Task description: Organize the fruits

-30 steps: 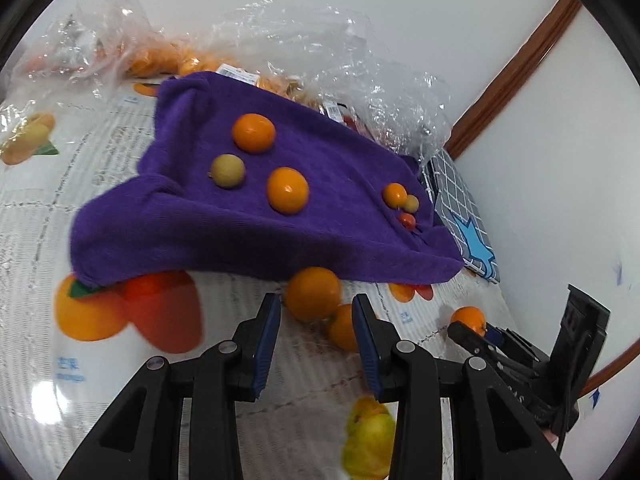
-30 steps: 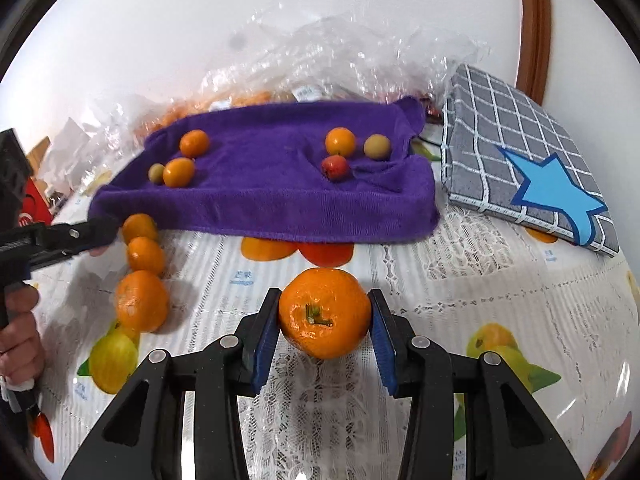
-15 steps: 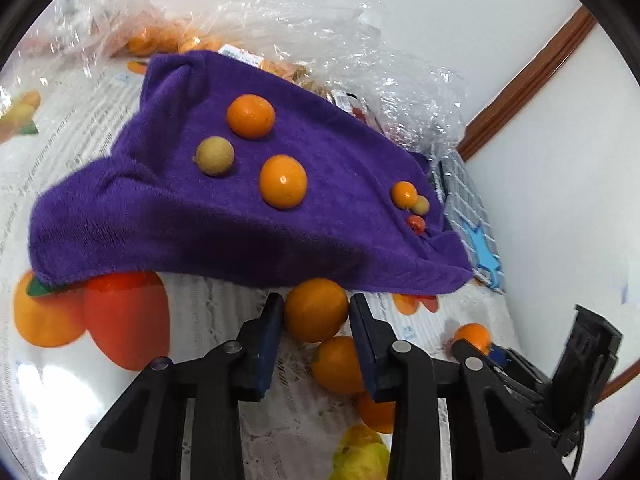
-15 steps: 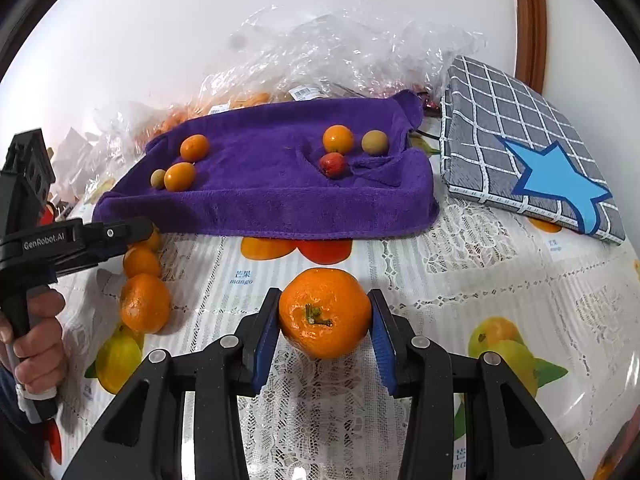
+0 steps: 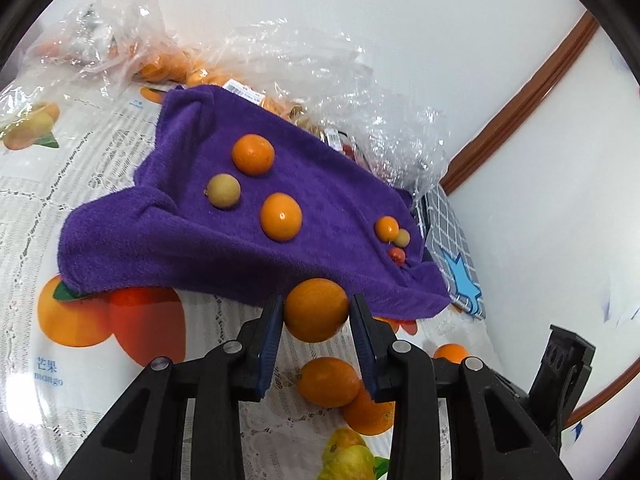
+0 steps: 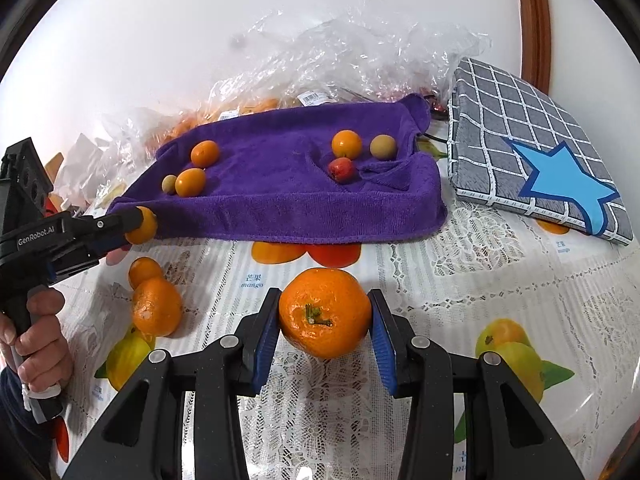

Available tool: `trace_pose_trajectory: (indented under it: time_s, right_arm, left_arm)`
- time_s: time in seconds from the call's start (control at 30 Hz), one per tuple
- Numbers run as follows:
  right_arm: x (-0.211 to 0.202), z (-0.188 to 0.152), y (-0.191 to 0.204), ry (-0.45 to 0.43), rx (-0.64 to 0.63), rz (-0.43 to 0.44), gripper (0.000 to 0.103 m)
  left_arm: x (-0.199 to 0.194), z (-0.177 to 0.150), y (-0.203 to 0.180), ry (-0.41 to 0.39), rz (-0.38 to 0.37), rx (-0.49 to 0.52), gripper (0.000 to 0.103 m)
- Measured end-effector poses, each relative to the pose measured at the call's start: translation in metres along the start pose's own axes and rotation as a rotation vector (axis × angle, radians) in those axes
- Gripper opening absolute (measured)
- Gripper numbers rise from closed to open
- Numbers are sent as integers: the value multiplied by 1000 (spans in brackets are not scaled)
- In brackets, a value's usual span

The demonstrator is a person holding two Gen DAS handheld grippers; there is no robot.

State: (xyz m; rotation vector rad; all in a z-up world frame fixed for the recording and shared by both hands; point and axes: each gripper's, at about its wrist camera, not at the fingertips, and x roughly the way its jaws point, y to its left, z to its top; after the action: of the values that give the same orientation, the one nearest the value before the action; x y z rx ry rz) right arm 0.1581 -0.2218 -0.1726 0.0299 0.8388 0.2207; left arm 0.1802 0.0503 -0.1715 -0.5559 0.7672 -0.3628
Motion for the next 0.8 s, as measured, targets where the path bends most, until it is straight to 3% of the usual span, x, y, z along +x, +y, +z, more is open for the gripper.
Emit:
trace_pose_trajectory:
  time_s: [0.53, 0.8]
  right_arm:
    - [-8, -2, -3, -32, 43, 21, 42]
    - [-9, -1, -10, -34, 85, 35, 43]
  left_arm:
    - [-21, 4, 4, -76, -38, -27, 32]
    - [-30, 4, 2, -113, -22, -22, 32]
